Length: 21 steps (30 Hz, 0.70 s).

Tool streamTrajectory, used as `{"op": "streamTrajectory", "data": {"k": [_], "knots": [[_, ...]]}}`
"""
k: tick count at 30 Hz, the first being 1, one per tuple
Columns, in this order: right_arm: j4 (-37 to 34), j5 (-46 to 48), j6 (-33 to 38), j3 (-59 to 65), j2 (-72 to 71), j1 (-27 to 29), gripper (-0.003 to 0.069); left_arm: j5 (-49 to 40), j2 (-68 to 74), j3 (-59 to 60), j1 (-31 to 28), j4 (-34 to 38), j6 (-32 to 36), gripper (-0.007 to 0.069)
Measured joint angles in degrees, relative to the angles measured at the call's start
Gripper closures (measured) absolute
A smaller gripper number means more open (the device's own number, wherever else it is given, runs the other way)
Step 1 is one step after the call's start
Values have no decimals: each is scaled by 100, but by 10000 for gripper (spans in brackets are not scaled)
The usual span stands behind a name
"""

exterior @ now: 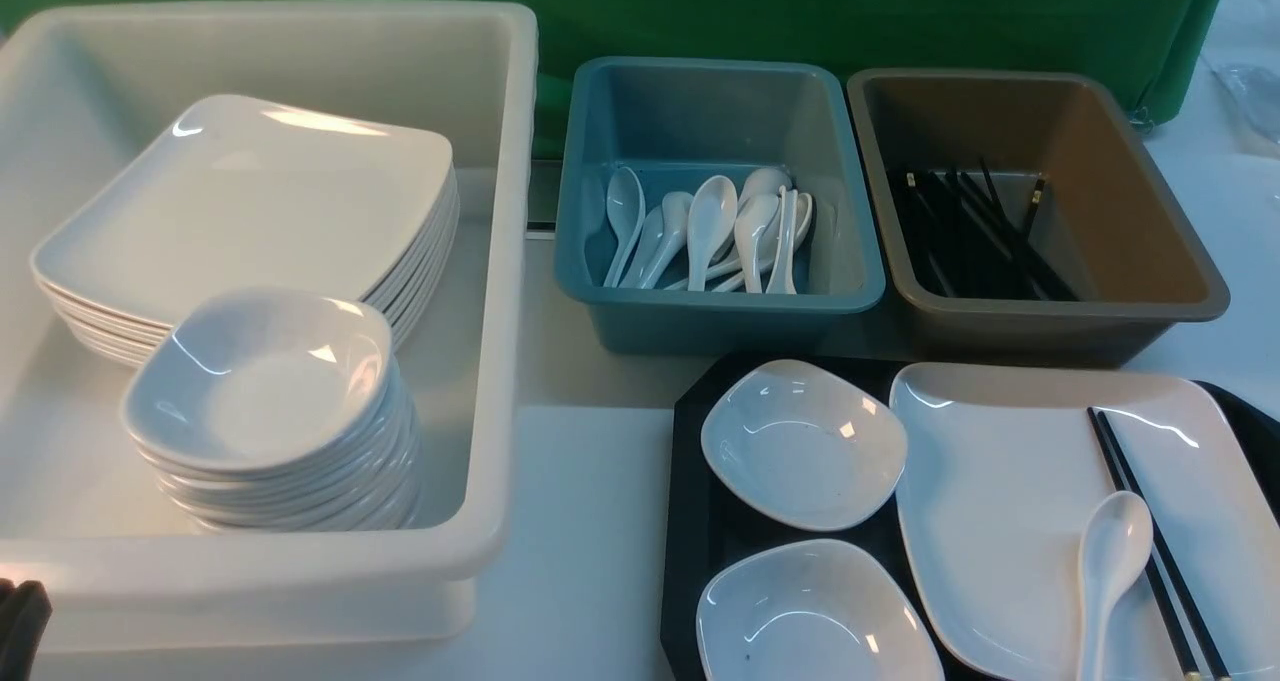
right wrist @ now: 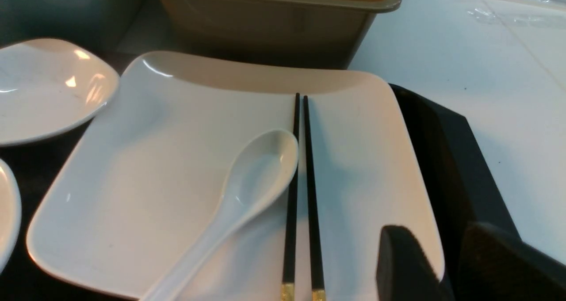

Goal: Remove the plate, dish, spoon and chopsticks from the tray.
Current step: Use the right arm to grab a soup spoon from the plate

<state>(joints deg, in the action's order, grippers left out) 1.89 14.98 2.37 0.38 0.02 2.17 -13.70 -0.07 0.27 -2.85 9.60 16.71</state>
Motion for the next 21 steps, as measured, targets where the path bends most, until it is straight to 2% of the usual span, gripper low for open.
{"op": "streamTrajectory", "data": {"k": [4, 5, 10, 12, 15, 21], "knots": [[0, 0, 0, 0, 0, 0, 421, 151, 0, 0, 0, -147, 6, 589], [0, 0, 0, 0, 0, 0, 421, 583, 0, 0, 0, 12, -144, 589], [0, 0, 0, 0, 0, 0, 421, 1740, 0, 0, 0, 1065, -1105, 589], [0, 0, 0, 0, 0, 0, 421, 2254, 0, 0, 0, 1497, -1895, 589], [0, 0, 0, 0, 0, 0, 421, 2581, 0, 0, 0, 1579, -2397, 589], [0, -14, 5, 0, 0, 0, 421, 3125, 0, 0, 0, 1512, -2564, 589]]}}
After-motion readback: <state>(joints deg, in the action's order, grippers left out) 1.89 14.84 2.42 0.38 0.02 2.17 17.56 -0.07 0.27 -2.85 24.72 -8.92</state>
